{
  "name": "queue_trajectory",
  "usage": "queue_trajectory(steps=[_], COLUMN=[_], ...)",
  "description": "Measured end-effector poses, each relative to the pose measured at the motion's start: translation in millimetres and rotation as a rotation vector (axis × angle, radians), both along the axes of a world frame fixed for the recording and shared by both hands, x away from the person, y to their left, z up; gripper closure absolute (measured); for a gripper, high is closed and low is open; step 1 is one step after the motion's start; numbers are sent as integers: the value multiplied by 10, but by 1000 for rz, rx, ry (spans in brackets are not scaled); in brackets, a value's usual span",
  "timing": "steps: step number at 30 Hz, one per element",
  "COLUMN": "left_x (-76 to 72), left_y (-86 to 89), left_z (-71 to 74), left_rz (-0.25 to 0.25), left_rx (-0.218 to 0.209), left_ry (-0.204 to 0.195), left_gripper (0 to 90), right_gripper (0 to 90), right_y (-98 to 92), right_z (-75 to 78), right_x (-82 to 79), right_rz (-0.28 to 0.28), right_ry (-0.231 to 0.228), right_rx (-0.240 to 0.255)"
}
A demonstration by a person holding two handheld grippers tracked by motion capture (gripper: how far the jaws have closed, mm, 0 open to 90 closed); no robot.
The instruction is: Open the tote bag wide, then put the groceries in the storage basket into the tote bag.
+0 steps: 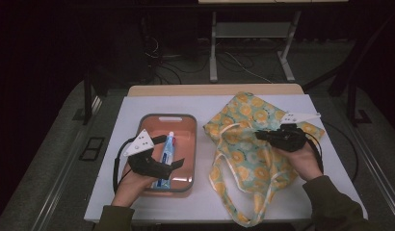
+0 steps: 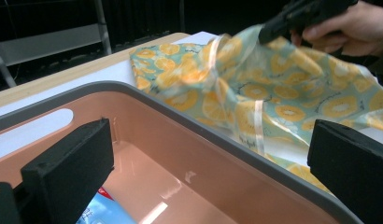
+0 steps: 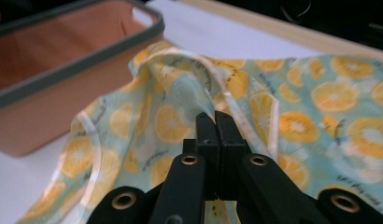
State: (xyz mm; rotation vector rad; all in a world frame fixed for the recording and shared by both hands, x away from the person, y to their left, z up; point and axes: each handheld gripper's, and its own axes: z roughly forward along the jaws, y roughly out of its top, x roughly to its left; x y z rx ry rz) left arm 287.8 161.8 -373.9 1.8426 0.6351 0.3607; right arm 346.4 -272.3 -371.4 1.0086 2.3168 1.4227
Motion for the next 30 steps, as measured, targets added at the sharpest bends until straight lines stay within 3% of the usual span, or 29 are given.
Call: queue_trajectory(steps=[5,12,18,27,30], left_x=[44,228,391,613,649], left_y=[-16,-89,-127,-140,-152], left_z=[16,-53,-171,-359,-399], left_rz=[5,36,93,193,200], left_rx=[29,144,247,329,353], left_ry=[20,111,178,297,334], left_gripper=[0,1,36,41,36], right_gripper=[897,896,897,896,897], right_y=[-78,-59,-70,-88,-88], right_z=[115,56,26,5,4], right_x=[14,17,16,11,15], right_rz=[-18,-11,-10,-4,-1], right_ry=[-29,-15,-13,-12,-17], right_rx=[41,20,11,5,4])
